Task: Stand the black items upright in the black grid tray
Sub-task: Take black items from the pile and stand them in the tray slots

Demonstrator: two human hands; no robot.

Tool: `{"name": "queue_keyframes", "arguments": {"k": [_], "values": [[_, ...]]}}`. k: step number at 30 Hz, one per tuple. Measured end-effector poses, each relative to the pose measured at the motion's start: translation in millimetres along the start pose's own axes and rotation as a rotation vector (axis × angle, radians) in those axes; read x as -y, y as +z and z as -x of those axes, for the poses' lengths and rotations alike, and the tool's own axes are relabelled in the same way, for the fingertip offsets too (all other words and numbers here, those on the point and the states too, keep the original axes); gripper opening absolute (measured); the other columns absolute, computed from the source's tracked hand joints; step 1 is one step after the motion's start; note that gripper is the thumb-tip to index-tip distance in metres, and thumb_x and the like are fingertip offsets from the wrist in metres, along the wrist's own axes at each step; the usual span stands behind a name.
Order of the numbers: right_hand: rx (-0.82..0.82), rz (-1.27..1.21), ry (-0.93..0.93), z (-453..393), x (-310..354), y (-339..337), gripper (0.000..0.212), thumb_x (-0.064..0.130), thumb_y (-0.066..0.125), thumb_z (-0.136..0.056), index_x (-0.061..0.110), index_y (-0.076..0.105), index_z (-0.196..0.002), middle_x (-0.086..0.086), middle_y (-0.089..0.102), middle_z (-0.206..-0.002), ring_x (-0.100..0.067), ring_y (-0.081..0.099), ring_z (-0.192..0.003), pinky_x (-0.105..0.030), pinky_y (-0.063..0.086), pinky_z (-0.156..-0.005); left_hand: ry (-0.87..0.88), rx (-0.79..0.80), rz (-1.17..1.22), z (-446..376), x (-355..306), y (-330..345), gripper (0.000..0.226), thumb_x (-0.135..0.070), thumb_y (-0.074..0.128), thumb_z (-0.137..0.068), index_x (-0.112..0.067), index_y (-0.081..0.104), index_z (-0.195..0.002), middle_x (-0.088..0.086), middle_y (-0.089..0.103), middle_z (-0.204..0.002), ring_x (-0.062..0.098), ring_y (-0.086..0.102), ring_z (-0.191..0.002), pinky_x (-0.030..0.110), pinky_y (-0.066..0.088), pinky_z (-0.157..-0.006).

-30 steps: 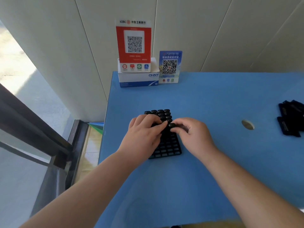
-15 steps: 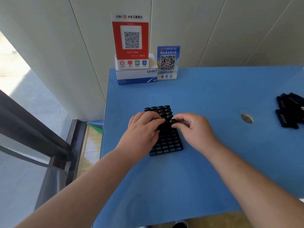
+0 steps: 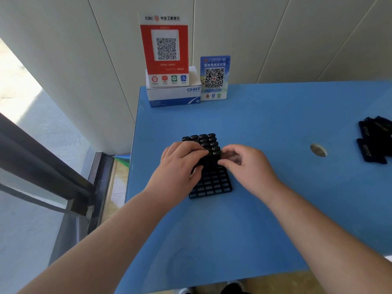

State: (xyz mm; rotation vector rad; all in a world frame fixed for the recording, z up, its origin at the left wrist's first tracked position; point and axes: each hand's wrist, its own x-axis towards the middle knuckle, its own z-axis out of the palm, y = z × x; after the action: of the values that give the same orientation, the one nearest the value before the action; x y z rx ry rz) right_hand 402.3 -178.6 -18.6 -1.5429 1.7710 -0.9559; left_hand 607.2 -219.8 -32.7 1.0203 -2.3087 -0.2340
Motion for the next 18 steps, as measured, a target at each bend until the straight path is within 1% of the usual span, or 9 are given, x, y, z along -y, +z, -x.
{"name": "queue_keyframes", "arguments": {"k": [2,4,6,8,10,13,16,18], "values": [[0.003,-0.004,0.026,6.2,-2.2,-4.3,0.029,0.015,0.077,-0.086,0.040,0.064,-0.094,0.018,0.071,-0.092,0.006,0.067,-0.083,-0.008,0.048,-0.079,-0.007,0.007,-0.016,0.6,-3.0,-2.0,0.038,-0.017,0.073,-0.083,-0.020,0.067,-0.120,-0.005,0.060,-0.119,0.021,0.052,-0.113,0.038,0.039,-0.101],[-0.024,0.008,0.054,12.0,-6.5,-10.0,0.028,0.016,0.077,-0.086,0.037,0.063,-0.100,0.016,0.070,-0.096,0.005,0.067,-0.085,-0.010,0.049,-0.081,-0.007,0.013,-0.040,-0.2,-6.1,-4.4,0.038,-0.021,0.073,-0.083,-0.021,0.067,-0.120,-0.006,0.059,-0.119,0.020,0.050,-0.114,0.033,0.033,-0.101],[-0.073,-0.005,0.086,19.3,-11.8,-18.5,0.028,0.015,0.077,-0.086,0.034,0.064,-0.103,0.013,0.070,-0.099,0.003,0.067,-0.085,-0.012,0.050,-0.081,-0.006,0.018,-0.060,-2.7,-9.9,-6.6,0.039,-0.023,0.074,-0.083,-0.022,0.067,-0.121,-0.005,0.058,-0.120,0.021,0.047,-0.116,0.032,0.029,-0.101],[-0.126,-0.013,0.111,28.3,-16.0,-29.4,0.028,0.014,0.077,-0.086,0.032,0.063,-0.103,0.010,0.070,-0.099,0.001,0.067,-0.085,-0.014,0.052,-0.083,0.005,0.010,-0.069,-7.2,-16.5,-8.6,0.040,-0.024,0.073,-0.083,-0.021,0.066,-0.122,-0.005,0.057,-0.121,0.021,0.046,-0.117,0.035,0.031,-0.102],[-0.184,0.008,0.124,39.5,-20.7,-41.1,0.029,0.013,0.077,-0.085,0.031,0.063,-0.104,0.008,0.070,-0.098,-0.002,0.068,-0.087,-0.023,0.056,-0.086,0.043,0.007,-0.071,-13.2,-26.6,-8.9,0.040,-0.024,0.072,-0.083,-0.020,0.066,-0.122,-0.003,0.057,-0.122,0.023,0.047,-0.117,0.038,0.034,-0.102],[-0.258,0.038,0.166,61.9,-29.5,-60.6,0.029,0.014,0.076,-0.085,0.031,0.063,-0.104,0.009,0.068,-0.100,-0.005,0.067,-0.092,-0.035,0.057,-0.089,0.158,0.048,-0.095,-23.8,-46.8,-3.5,0.039,-0.022,0.071,-0.082,-0.019,0.066,-0.120,0.002,0.057,-0.125,0.028,0.049,-0.117,0.044,0.041,-0.099],[-0.327,0.148,0.218,90.0,-38.2,-82.3,0.030,0.022,0.077,-0.085,0.032,0.062,-0.109,0.012,0.065,-0.103,-0.005,0.064,-0.097,-0.036,0.054,-0.093,0.230,0.126,-0.112,-32.6,-72.0,6.6,0.043,-0.025,0.071,-0.081,-0.018,0.064,-0.122,0.004,0.057,-0.128,0.029,0.050,-0.120,0.046,0.042,-0.099],[-0.350,0.300,0.243,110.9,-43.6,-98.4,0.032,0.025,0.077,-0.085,0.026,0.064,-0.115,0.013,0.061,-0.107,-0.006,0.061,-0.102,-0.033,0.051,-0.096,0.258,0.190,-0.120,-34.7,-89.4,15.4,0.046,-0.029,0.071,-0.081,-0.019,0.062,-0.125,0.003,0.057,-0.128,0.027,0.050,-0.121,0.043,0.044,-0.099]]}}
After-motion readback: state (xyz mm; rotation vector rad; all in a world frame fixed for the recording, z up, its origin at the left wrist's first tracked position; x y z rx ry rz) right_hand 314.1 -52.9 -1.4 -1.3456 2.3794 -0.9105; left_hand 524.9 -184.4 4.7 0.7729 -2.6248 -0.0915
